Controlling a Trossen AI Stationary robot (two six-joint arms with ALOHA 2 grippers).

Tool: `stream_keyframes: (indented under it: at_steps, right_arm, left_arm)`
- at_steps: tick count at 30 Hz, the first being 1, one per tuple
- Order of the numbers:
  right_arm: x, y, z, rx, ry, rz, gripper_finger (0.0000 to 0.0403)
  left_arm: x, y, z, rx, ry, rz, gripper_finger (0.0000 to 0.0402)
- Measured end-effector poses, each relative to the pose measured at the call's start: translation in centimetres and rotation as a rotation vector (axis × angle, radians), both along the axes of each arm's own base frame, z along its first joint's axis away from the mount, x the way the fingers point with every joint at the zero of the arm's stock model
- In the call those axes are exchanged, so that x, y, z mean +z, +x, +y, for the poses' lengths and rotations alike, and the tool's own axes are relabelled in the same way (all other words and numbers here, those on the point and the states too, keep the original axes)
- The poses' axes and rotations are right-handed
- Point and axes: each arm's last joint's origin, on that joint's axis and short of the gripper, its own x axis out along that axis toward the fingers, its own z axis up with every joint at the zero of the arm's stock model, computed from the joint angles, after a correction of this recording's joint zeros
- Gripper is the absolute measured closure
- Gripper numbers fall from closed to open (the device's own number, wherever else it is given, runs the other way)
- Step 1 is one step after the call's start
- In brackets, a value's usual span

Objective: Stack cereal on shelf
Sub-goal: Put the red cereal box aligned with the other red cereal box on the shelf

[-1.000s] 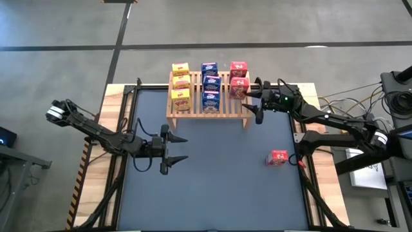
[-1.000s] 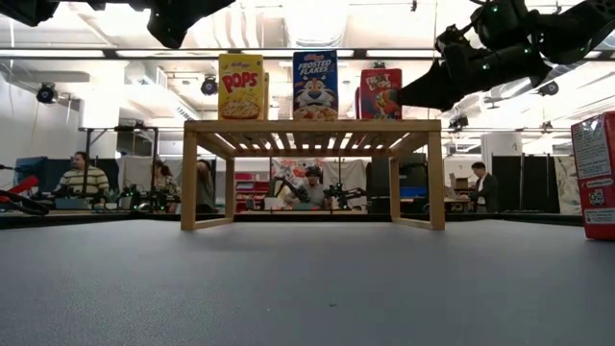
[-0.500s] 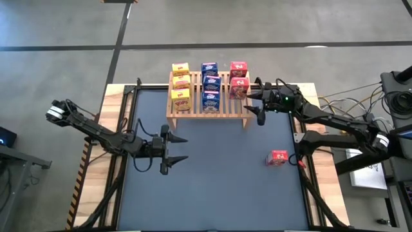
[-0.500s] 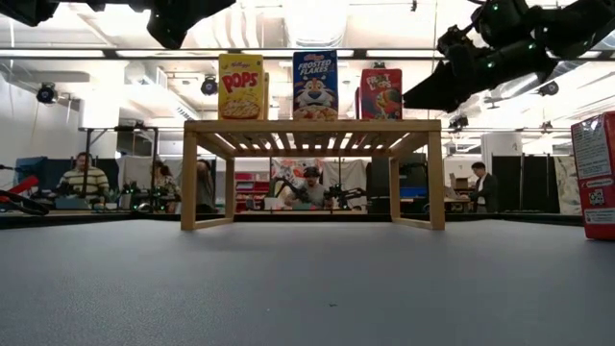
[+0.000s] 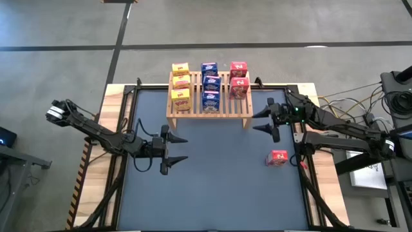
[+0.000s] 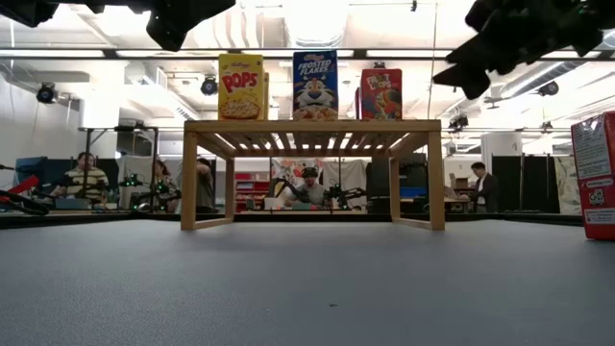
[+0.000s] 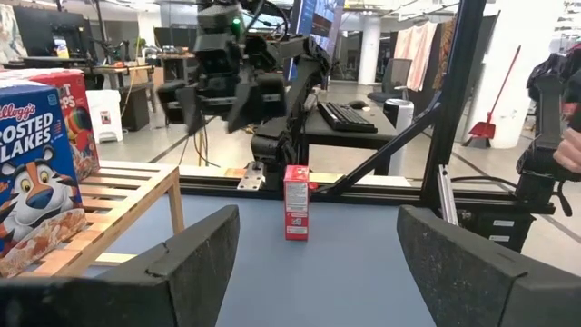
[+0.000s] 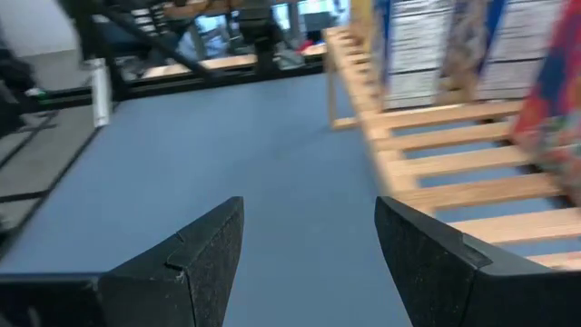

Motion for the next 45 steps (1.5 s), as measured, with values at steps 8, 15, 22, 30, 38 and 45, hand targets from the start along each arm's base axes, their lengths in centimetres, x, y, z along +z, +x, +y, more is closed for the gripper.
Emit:
stream_keyframes:
  at_steps: [8, 15, 22, 30, 38, 45]
  right_arm:
    - [-0.8, -1.3, 2.5, 0.012, 0.126, 0.165, 0.0165]
    - [0.3, -1.5, 4.1, 0.014, 0.142, 0.218, 0.0165]
    - [3.6, -2.1, 4.9, -0.037, 0.148, 0.265, 0.0165]
    - [4.5, -2.4, 5.5, -0.121, 0.240, 0.618, 0.0165]
    - [2.2, -2.0, 7.1, -0.154, 0.287, 0.908, 0.0165]
    - [1.6, -1.5, 9.3, -0.109, 0.161, 0.942, 0.0165]
  left_arm:
    - [0.2, 0.0, 0.0, 0.010, -0.009, -0.016, 0.0119]
    - [0.6, -0.3, 0.1, 0.012, 0.009, -0.035, 0.0119]
    - [1.1, -1.7, 0.5, 0.005, -0.001, -0.058, 0.0119]
    - [-0.1, -3.0, 1.1, 0.007, -0.031, -0.065, 0.0119]
    - [0.0, -3.1, 1.1, 0.010, -0.046, -0.075, 0.0119]
    - [0.0, -3.1, 1.1, 0.008, -0.047, -0.076, 0.0119]
